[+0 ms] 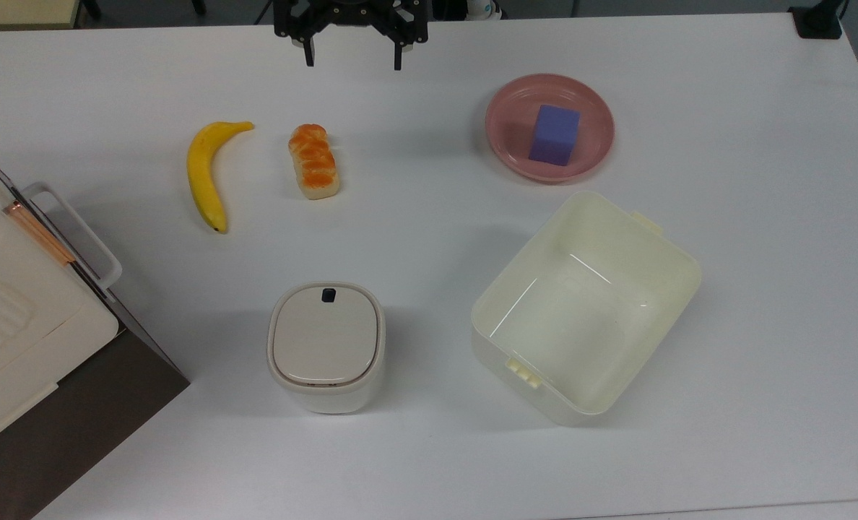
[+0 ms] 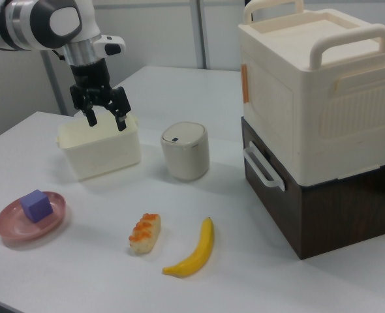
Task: Put the cube on the table
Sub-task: 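Move the open gripper over the purple cube on the pink plate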
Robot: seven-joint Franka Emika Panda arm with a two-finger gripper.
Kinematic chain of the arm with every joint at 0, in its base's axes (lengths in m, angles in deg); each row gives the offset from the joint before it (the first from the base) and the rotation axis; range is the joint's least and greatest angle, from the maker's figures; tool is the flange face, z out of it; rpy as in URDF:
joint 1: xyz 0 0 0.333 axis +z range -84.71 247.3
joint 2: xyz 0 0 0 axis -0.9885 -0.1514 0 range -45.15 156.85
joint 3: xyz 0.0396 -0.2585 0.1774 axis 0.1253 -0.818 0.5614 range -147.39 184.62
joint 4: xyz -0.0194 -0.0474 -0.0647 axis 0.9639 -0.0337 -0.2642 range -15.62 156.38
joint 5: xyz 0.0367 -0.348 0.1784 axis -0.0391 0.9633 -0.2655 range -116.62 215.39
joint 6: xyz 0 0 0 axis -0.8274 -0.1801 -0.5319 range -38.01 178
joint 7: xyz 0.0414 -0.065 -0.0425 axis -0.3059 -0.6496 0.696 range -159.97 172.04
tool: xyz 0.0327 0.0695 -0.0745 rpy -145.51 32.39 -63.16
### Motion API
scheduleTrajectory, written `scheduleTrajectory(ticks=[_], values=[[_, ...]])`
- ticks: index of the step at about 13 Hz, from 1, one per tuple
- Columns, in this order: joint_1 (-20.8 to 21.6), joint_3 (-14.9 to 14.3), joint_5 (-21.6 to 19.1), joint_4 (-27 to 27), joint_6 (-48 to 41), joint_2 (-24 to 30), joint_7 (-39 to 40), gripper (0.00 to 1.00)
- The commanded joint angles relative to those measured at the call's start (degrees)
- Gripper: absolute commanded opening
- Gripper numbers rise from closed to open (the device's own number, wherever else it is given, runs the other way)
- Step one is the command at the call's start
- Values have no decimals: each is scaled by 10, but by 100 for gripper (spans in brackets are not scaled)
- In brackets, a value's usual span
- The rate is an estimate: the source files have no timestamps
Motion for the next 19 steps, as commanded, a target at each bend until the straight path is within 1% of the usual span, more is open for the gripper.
scheduleTrajectory(ticks=[1,4,8,11,14,16,19], values=[[0,-6,-14,10,-14,8,36,100],[4,-2,-15,10,-14,7,36,100],[18,-1,-36,12,-11,5,37,100],[41,1,-43,15,-13,6,30,100],[60,1,-63,21,-9,6,-24,100],[88,1,-90,34,-2,2,-66,100],[131,1,-101,73,57,-5,-171,100]])
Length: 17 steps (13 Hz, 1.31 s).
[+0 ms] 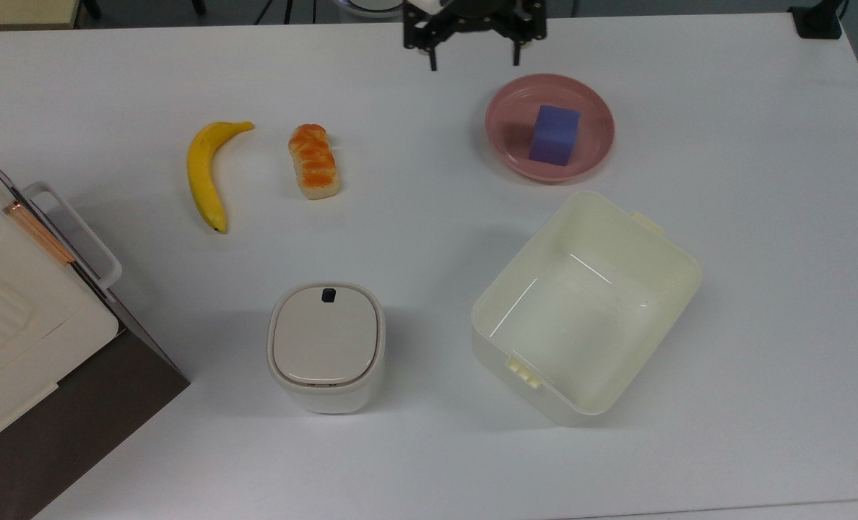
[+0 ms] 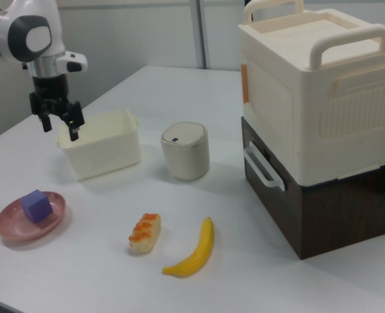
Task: Put the cube on the table
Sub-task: 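Move the open gripper over the purple cube on the pink plate, then lower the gripper around the purple cube and close on it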
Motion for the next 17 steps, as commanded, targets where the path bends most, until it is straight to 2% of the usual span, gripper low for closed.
scheduleTrajectory(ticks=[1,5,9,12,14,17], values=[[48,-5,-13,53,68,-6,-103,100],[104,-4,-13,74,128,-67,-188,100],[146,-4,-12,85,157,-95,-207,100],[148,-4,-2,85,153,-108,-205,100],[148,-4,39,86,144,-109,-199,100],[150,-4,43,92,144,-122,-200,100]])
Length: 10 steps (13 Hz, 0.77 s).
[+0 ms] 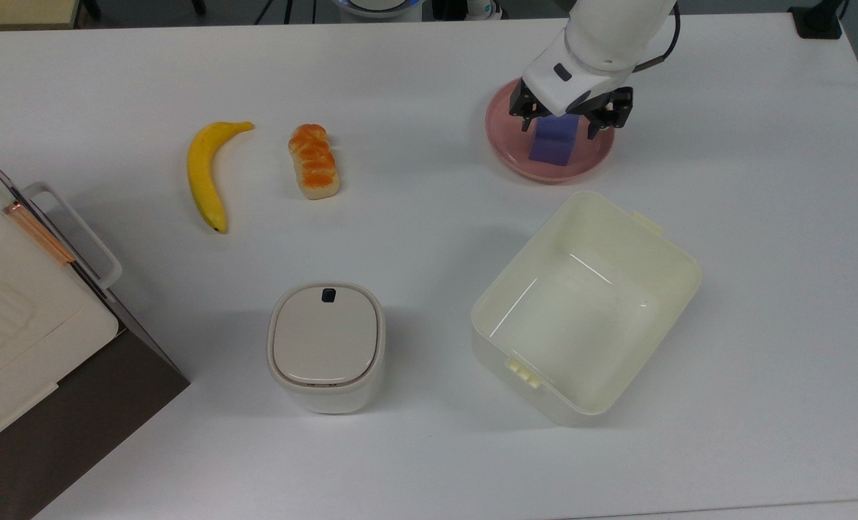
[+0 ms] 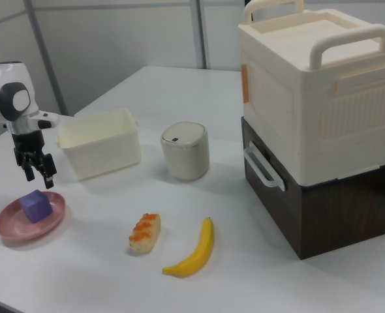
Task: Put the cube on the table
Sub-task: 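Lower the gripper around the purple cube and close on it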
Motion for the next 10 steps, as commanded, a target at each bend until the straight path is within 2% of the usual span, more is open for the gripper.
scheduleTrajectory(ticks=[1,4,10], values=[[9,-5,9,13,3,-9,-2,100],[6,15,9,14,5,-17,-6,100],[8,17,9,14,3,-27,-6,100]])
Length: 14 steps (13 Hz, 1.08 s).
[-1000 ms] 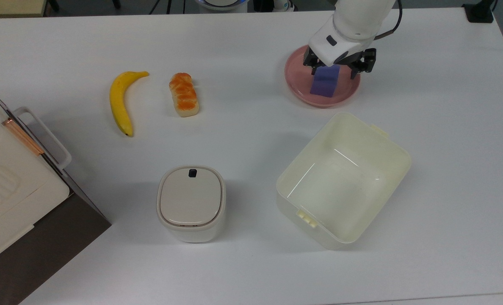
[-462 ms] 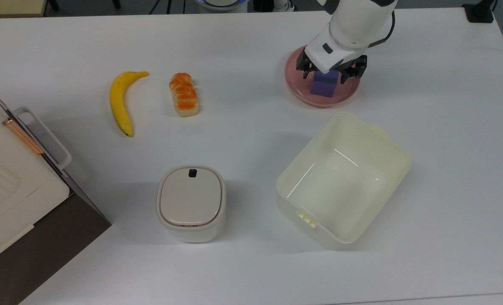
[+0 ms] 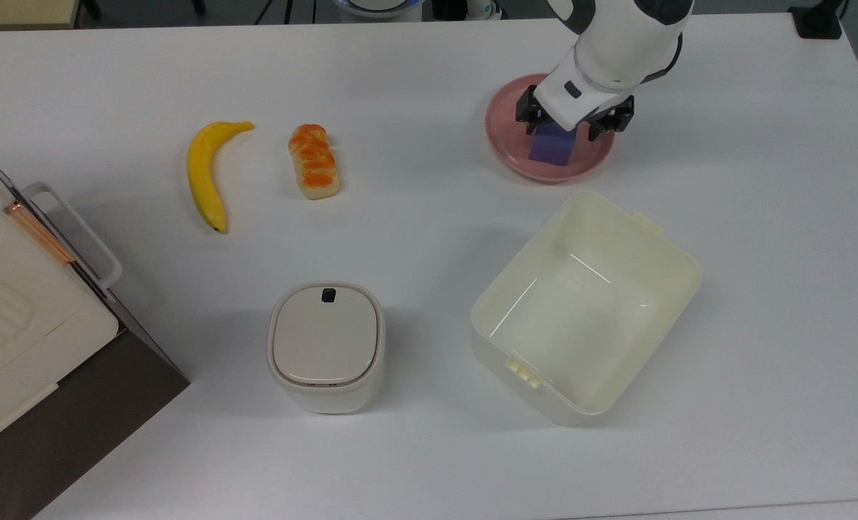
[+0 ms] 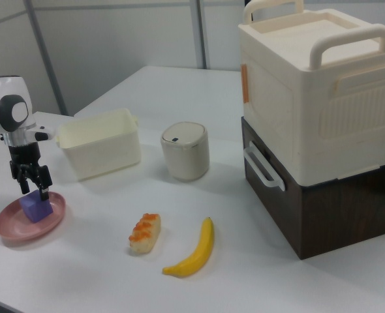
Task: Put the cube on the table
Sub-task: 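Lower the gripper around the purple cube and close on it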
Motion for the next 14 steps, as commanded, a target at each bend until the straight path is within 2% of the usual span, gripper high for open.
scheduleTrajectory(ticks=[1,5,8,11,14], values=[[6,-3,8,7,3,2,-6,100],[7,-2,26,13,3,1,-6,61],[7,-2,27,13,0,3,-3,50],[4,-2,26,2,-48,20,8,50],[-8,-6,26,-8,-81,48,50,50]])
